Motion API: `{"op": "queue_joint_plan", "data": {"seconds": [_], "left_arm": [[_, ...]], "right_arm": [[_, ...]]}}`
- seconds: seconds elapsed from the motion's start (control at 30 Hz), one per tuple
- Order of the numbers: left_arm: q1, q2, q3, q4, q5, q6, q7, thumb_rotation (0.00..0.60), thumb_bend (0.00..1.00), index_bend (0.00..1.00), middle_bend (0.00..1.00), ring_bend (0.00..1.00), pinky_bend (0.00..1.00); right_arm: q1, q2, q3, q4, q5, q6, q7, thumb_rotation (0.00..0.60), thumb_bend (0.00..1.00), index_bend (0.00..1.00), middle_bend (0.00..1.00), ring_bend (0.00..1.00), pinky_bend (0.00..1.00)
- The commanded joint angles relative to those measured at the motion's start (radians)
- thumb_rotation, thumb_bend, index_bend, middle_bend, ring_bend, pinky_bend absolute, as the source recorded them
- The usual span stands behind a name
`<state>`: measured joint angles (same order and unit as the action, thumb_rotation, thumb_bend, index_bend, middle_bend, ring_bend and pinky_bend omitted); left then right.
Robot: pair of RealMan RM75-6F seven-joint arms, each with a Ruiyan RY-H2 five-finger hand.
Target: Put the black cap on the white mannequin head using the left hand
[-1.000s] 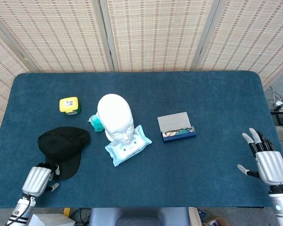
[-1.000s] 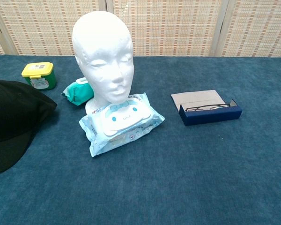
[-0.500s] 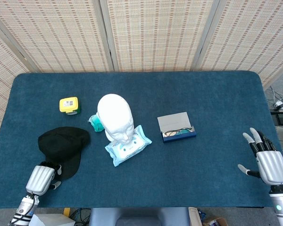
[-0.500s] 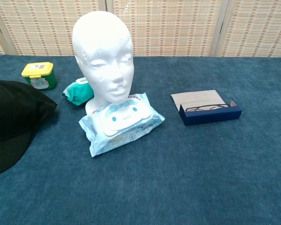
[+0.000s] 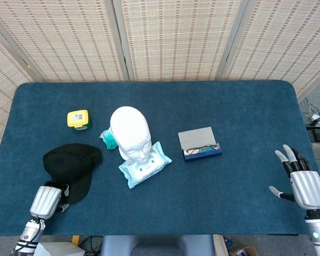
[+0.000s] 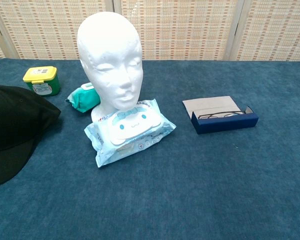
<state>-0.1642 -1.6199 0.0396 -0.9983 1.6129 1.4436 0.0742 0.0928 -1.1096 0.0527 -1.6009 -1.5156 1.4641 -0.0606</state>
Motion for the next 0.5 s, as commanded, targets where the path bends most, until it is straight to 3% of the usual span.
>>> {"op": "queue_joint_plan", "data": {"seconds": [0.03,0.37,0.5], "left_arm": [[0.003,-0.017,-0.009,0.026,0.000,0.023,-0.017,0.600,0.05,0.60,0.77,0.47,0.40],[0.001,-0.058,-0.040,0.089,0.010,0.110,-0.079,0.600,0.05,0.58,0.76,0.47,0.40],[-0.005,-0.070,-0.056,0.104,0.012,0.142,-0.107,0.600,0.05,0.54,0.66,0.41,0.40]], "right_arm": [[0.000,0.000,0.000,0.000,0.000,0.001,0.001,0.600,0.00,0.00,0.03,0.00,0.16],[-0.004,0.002,0.000,0.001,-0.005,0.009,0.009,0.600,0.00,0.00,0.03,0.00,0.16],[-0.006,0.004,-0.001,0.002,-0.007,0.012,0.013,0.600,0.00,0.00,0.03,0.00,0.16]]}}
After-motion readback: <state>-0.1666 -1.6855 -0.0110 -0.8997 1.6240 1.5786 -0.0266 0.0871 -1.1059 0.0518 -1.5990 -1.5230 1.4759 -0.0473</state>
